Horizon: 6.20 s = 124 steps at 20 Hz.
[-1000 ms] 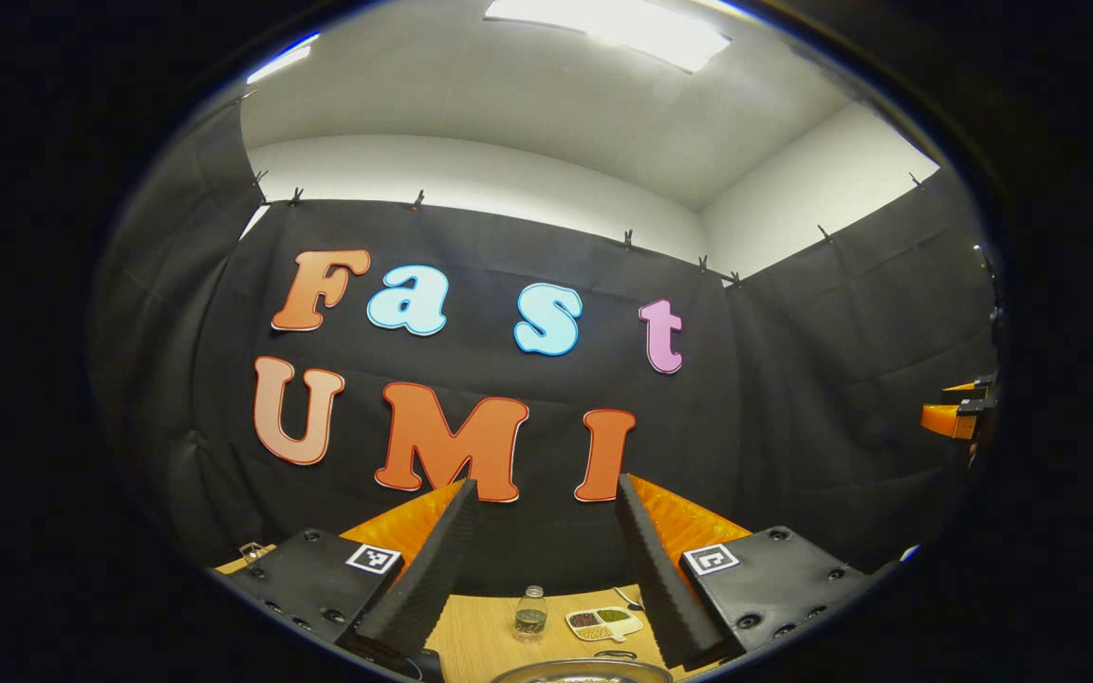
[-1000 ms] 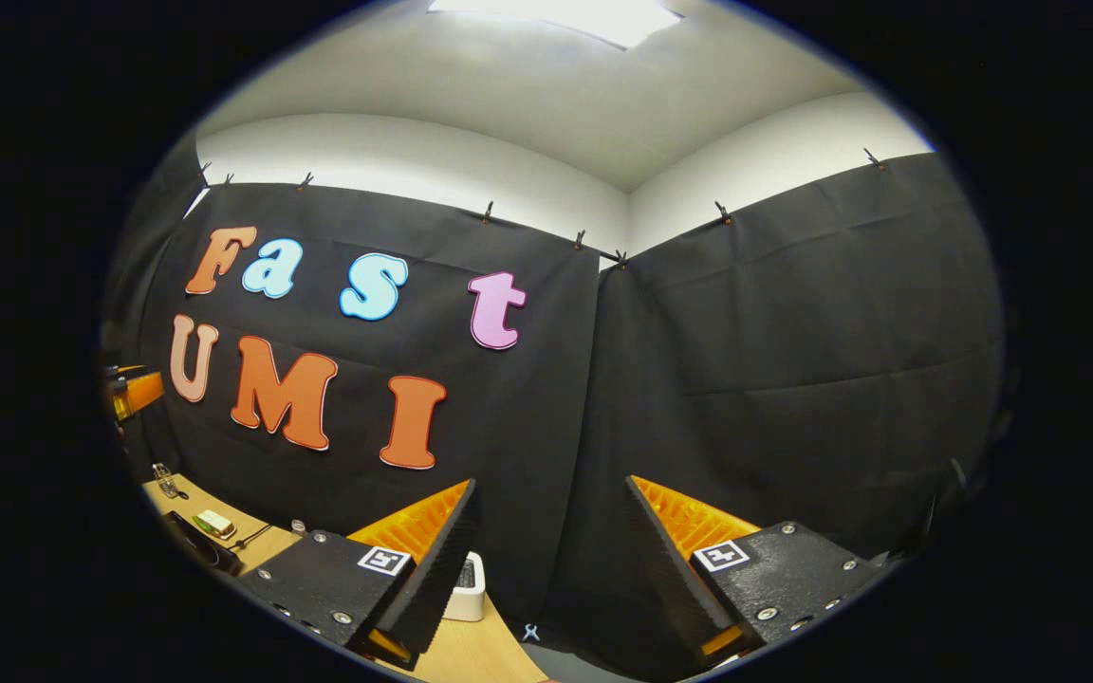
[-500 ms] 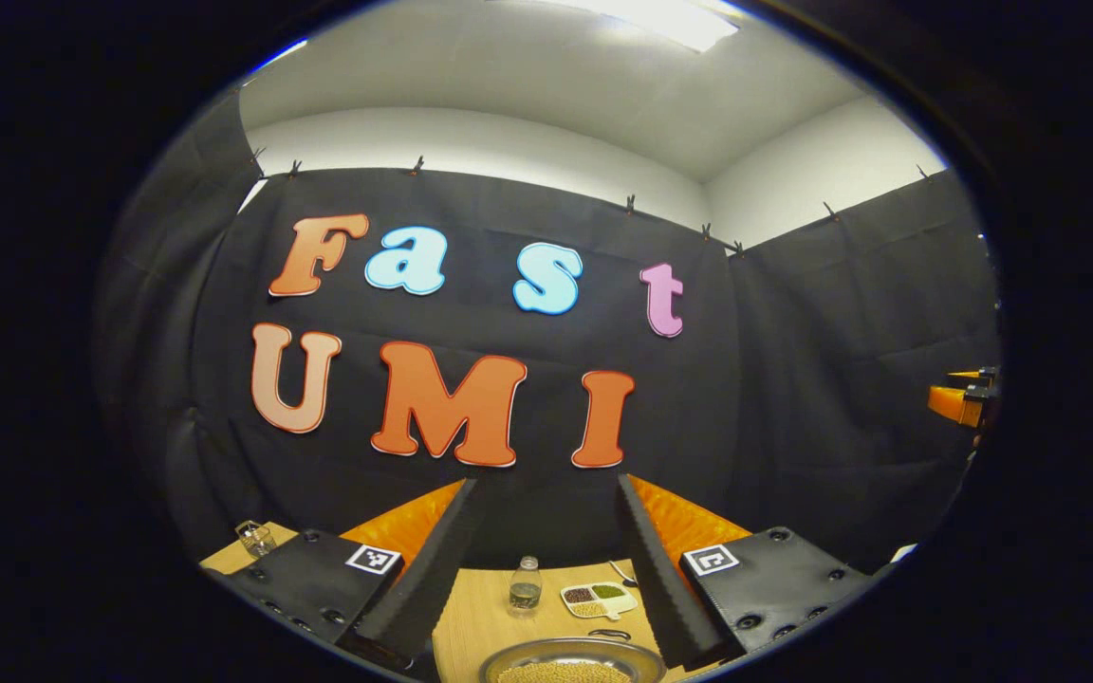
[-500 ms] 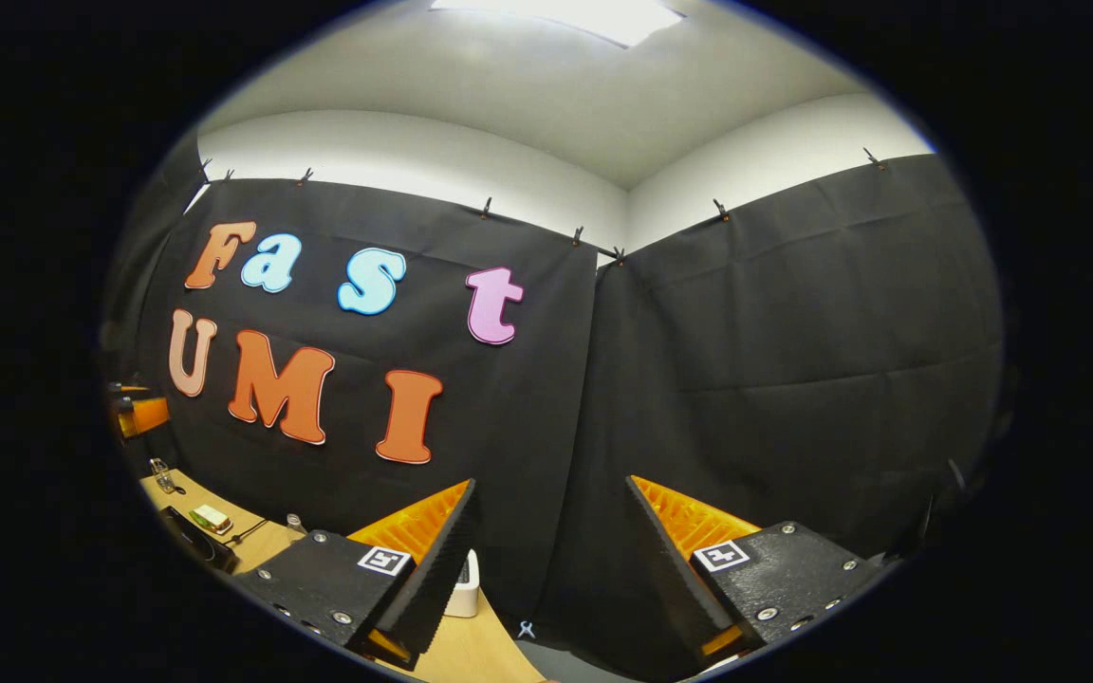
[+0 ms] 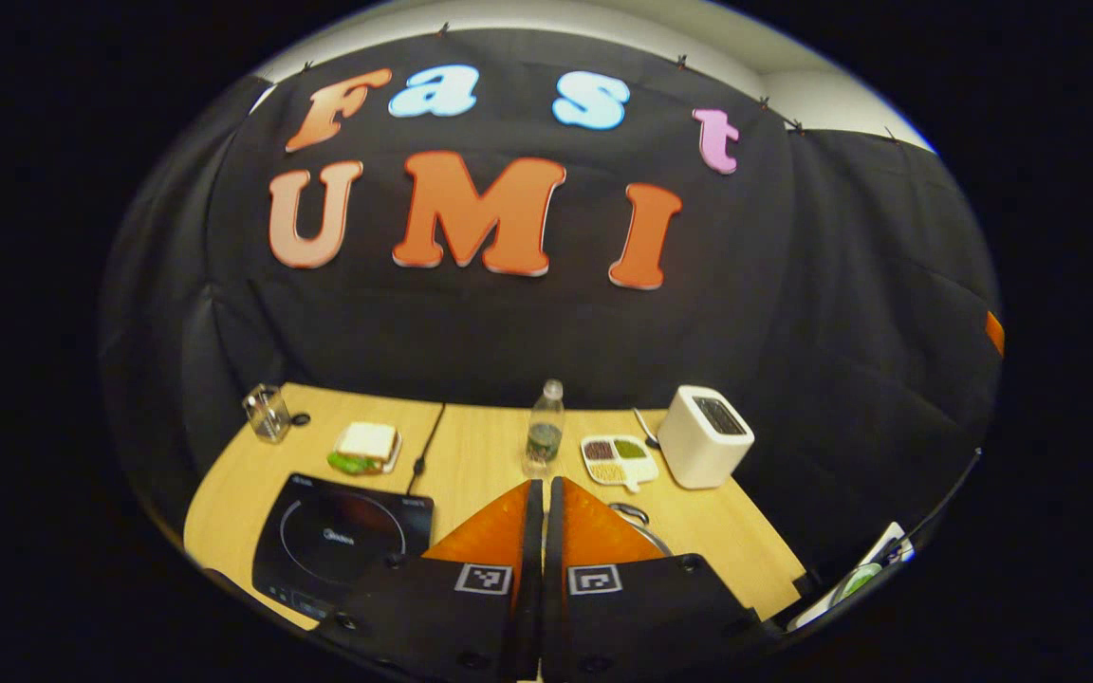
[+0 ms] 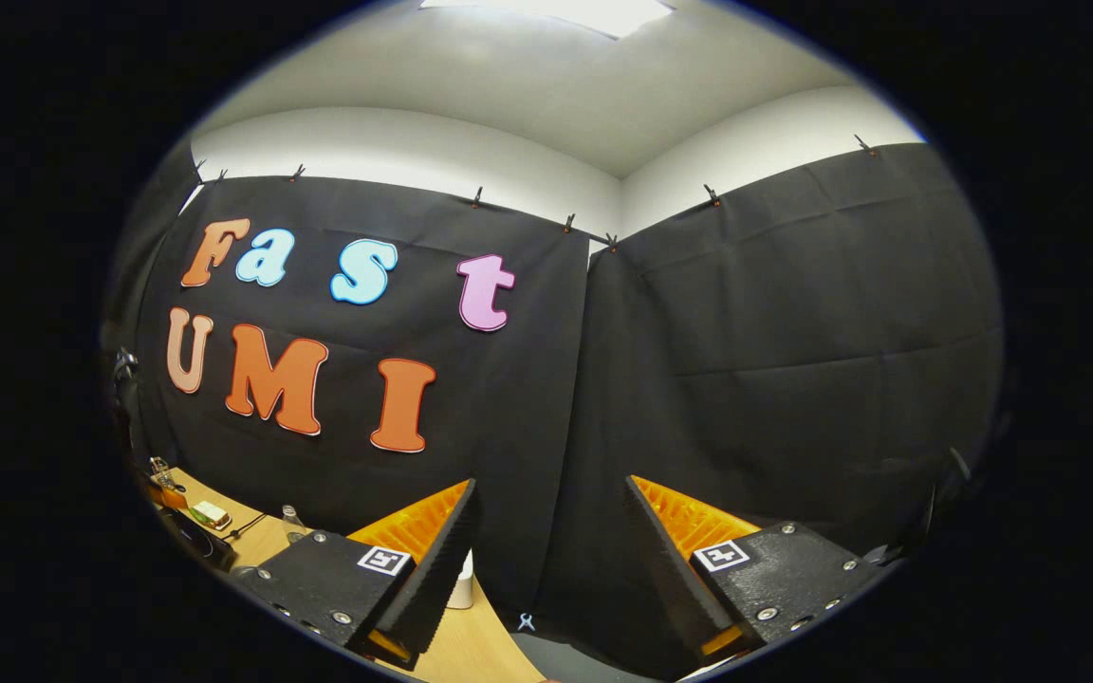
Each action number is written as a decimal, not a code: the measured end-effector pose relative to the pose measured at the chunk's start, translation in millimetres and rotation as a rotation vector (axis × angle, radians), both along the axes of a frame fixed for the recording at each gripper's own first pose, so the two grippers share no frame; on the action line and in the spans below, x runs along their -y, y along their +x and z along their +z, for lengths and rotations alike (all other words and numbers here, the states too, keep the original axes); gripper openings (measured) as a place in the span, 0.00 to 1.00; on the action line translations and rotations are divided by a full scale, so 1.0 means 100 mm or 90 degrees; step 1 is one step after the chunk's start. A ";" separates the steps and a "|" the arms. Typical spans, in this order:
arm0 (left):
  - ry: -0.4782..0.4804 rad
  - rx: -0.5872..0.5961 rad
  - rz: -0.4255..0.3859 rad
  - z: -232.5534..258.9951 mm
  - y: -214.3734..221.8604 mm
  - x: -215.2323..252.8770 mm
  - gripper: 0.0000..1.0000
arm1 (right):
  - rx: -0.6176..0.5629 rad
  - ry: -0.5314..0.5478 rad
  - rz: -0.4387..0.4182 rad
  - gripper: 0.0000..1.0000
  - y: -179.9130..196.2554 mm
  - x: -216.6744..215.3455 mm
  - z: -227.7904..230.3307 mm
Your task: First push the handle of the pot to place it horizontally, then grasp the pot with both hands and set it on the induction cooktop.
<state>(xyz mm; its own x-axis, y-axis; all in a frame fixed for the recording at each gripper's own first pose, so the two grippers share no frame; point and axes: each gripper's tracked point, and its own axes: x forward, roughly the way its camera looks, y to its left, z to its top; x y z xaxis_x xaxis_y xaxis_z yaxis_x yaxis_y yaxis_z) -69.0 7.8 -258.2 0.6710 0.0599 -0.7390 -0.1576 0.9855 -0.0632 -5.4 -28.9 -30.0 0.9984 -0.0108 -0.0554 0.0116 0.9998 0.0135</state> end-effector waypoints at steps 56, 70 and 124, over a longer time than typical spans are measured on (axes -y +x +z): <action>-0.090 -0.565 0.212 -2.31 -1.46 -0.21 0.08 | -0.060 -0.001 -0.054 0.93 -0.23 0.03 -0.29; -0.003 -0.540 0.154 -2.42 -1.37 -0.41 0.08 | -0.091 -0.009 -0.056 0.93 -0.18 -0.09 -0.42; 0.079 -0.279 0.034 -0.13 -0.49 -0.17 0.36 | -0.358 0.040 0.156 0.94 0.48 -1.21 -2.27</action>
